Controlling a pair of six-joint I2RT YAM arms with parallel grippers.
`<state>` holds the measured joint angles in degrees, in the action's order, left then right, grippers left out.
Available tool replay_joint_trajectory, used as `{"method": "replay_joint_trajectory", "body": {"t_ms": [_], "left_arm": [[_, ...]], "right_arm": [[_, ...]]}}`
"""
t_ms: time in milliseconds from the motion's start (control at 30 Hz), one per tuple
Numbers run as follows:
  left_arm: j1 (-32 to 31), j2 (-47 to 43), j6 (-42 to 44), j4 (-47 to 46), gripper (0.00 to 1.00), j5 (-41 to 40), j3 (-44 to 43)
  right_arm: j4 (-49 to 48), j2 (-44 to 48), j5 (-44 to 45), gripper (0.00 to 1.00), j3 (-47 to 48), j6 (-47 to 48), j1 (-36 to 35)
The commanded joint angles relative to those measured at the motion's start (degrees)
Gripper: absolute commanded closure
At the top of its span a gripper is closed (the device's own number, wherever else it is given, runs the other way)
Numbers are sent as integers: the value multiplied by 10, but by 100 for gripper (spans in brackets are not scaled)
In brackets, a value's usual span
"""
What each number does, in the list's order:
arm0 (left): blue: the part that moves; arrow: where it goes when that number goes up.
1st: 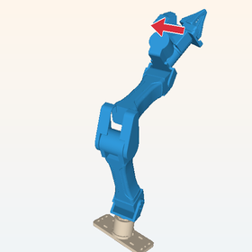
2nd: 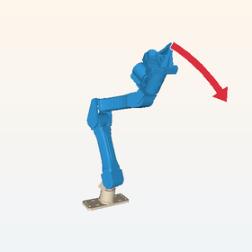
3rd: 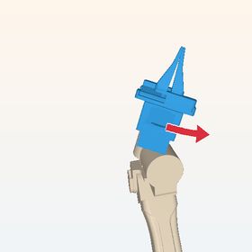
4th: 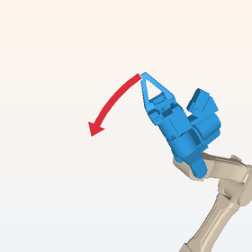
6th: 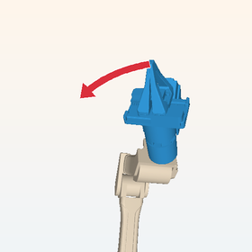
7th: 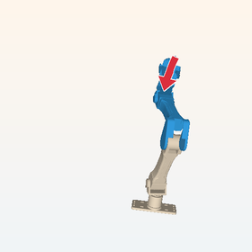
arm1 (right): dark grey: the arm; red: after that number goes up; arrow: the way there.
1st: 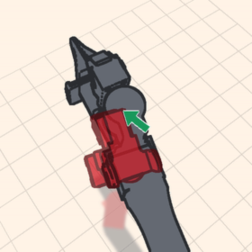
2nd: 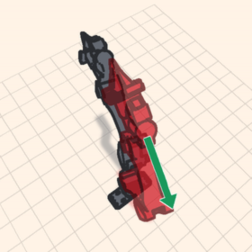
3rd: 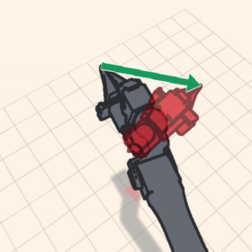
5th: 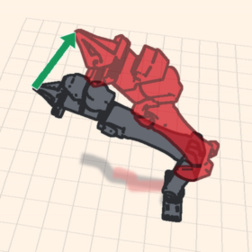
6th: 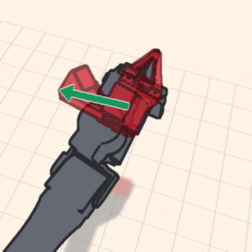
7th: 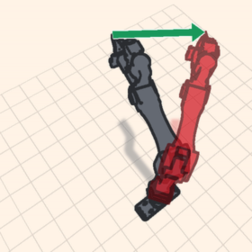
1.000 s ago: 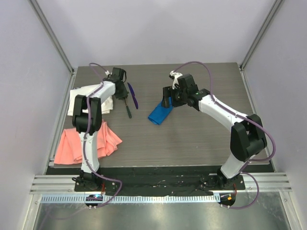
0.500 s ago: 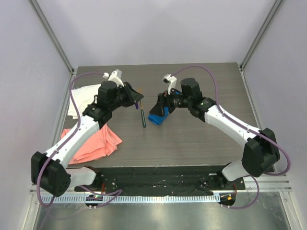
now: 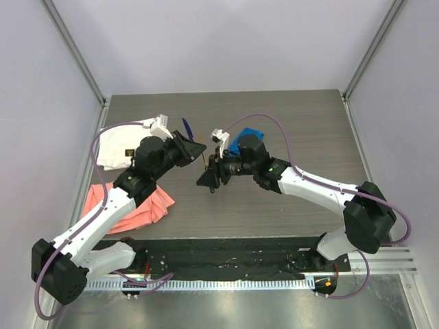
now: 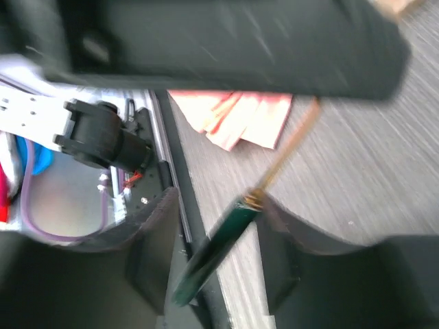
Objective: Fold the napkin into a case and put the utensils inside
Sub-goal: Pass from the left arm to the right, then pass from the right arm to the left
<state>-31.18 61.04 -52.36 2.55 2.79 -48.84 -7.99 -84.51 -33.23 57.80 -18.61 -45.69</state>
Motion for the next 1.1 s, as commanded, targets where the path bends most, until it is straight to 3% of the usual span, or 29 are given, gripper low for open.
{"method": "replay_joint_trajectory", "body": {"t_ms": [0,33,100,133,233,300,433,567,633,767,800,833,933,1000,1067], "left_arm": [[-3,-39,-22,-49,100,-16,11],[-3,-43,-24,-49,100,-14,13],[-2,-51,-16,-38,100,20,10],[-2,-51,-2,-18,91,46,2],[-2,-70,33,73,54,81,-29],[-1,-113,53,118,47,82,-36],[0,-200,88,244,19,29,-59],[2,-246,97,395,11,-10,-101],[2,-247,96,418,6,1,-116],[4,-199,89,412,3,129,-158],[6,-181,69,410,2,195,-164],[9,-167,54,404,3,231,-167],[29,-145,19,367,2,321,-169],[32,-137,6,348,1,341,-162],[34,-110,-34,324,6,424,-136]], "right_arm": [[-9,-1,49,61,1,30,-9],[2,-7,59,78,13,37,-10],[36,-23,67,92,24,64,-11],[45,-26,92,99,28,76,-13],[44,-9,130,99,2,164,-14],[46,9,200,99,-8,235,-14],[60,37,314,99,-17,374,-16],[46,87,369,99,-61,540,-39],[33,125,403,99,-91,629,-55],[46,177,460,99,-111,745,-104],[43,188,495,99,-118,774,-147],[35,199,556,99,-139,804,-172],[33,234,629,99,-160,907,-216],[-6,256,695,99,-192,971,-234],[-50,270,736,99,-225,1010,-256]]}}
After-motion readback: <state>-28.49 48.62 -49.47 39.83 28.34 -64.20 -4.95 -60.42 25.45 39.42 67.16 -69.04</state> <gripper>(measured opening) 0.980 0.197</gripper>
